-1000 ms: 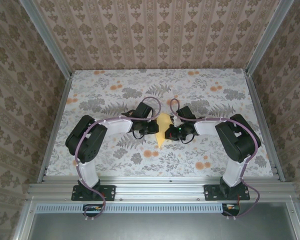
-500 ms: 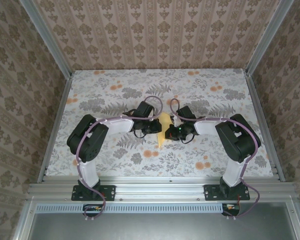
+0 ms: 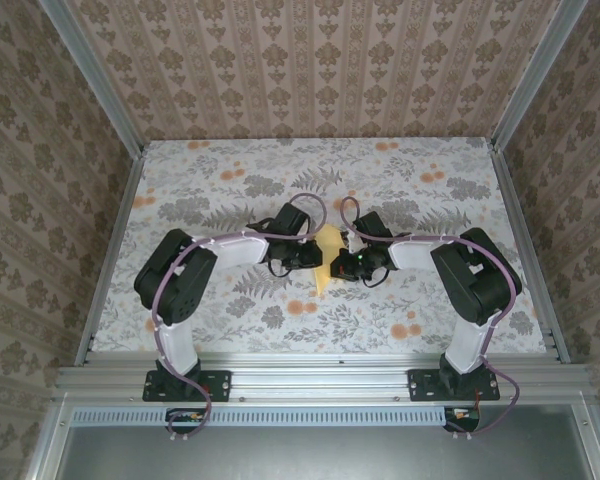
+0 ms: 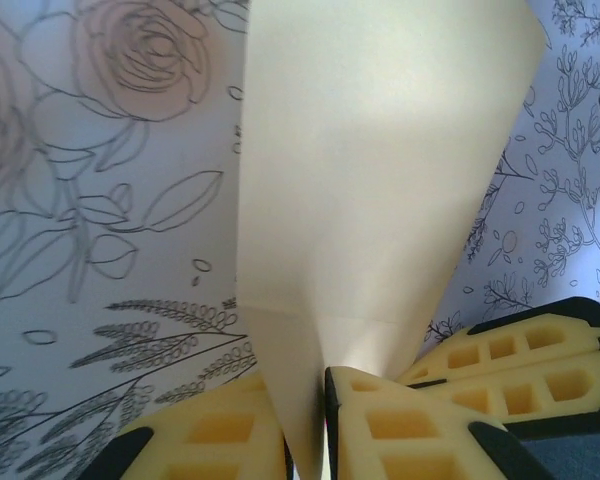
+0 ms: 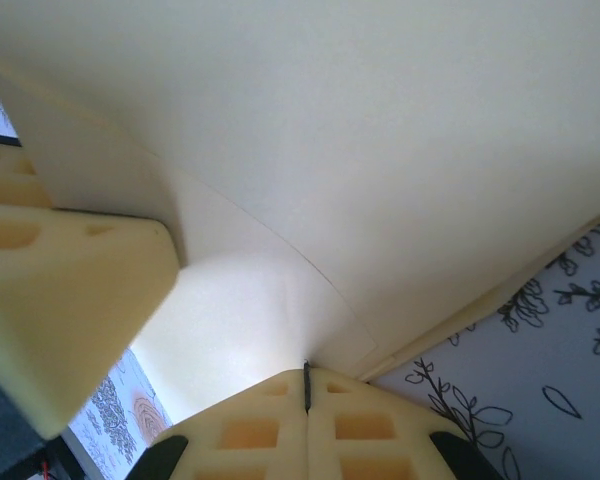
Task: Fold a paper plane with a square sheet of paper (pick it up from the middle)
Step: Fold the wing for the fifth time at the center of the table.
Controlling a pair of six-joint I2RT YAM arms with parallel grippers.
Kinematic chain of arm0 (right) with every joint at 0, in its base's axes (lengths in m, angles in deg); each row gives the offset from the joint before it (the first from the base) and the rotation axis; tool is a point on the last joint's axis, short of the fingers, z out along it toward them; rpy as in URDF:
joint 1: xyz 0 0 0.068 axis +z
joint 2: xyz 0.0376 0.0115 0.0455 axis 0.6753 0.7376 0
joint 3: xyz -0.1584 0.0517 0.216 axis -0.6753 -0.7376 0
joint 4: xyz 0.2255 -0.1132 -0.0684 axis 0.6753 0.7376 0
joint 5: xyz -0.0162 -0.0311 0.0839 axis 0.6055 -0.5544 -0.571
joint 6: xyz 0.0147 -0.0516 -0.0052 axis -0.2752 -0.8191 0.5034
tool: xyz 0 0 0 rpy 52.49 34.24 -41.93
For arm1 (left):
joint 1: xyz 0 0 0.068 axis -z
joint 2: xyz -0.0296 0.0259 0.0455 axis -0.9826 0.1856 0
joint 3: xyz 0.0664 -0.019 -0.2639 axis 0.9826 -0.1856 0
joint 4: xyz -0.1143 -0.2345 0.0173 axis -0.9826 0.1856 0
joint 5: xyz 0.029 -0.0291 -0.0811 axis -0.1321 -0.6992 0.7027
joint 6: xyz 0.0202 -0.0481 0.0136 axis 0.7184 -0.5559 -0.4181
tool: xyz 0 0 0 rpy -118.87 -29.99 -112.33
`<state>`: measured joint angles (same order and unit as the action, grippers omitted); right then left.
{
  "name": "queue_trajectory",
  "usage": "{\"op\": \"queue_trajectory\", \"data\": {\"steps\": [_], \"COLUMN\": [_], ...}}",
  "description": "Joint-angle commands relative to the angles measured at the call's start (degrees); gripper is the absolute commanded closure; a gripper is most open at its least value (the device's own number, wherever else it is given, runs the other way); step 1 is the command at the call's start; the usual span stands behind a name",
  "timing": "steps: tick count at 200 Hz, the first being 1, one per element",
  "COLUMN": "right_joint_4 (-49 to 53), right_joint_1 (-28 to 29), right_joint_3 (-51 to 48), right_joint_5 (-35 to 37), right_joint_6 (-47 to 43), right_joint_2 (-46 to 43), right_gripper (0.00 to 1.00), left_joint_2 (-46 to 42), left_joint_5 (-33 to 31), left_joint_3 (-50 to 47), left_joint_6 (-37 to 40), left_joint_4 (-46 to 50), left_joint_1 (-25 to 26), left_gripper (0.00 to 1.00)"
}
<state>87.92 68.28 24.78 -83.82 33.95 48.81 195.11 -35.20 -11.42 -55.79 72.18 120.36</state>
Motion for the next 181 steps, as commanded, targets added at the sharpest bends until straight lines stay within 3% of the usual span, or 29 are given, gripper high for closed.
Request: {"op": "queue_trajectory", "data": {"steps": [1,33,88,181], "right_joint_4": [1.7,1.7,1.7,1.7], "right_joint_1": [-0.5,-0.6,-0.7,-0.8], "right_joint_3": [-0.6,-0.7,-1.0,-0.6], "right_joint_5": [2.1,1.9,2.0,1.9], "right_joint_6": [0.0,0.0,0.0,0.2], "right_joint_2": [-0.1,-0.1,-0.7,-0.4], "right_gripper": [0.94,0.95,0.95,0.95], "left_joint_2": [-3.2,-3.9,-3.3,-0.7], "left_joint_5": [-1.0,0.2,0.9,2.3], "left_joint_3": [-0.7,-1.7,-1.5,1.4], "left_joint_6": [1.3,0.4,0.5,0.0], "left_joint_4": [1.5,0.0,0.3,0.1], "left_joint_1": [-0.9,-1.4,-1.6,0.2], "left_gripper": [0.81,0.83,1.00,1.00]}}
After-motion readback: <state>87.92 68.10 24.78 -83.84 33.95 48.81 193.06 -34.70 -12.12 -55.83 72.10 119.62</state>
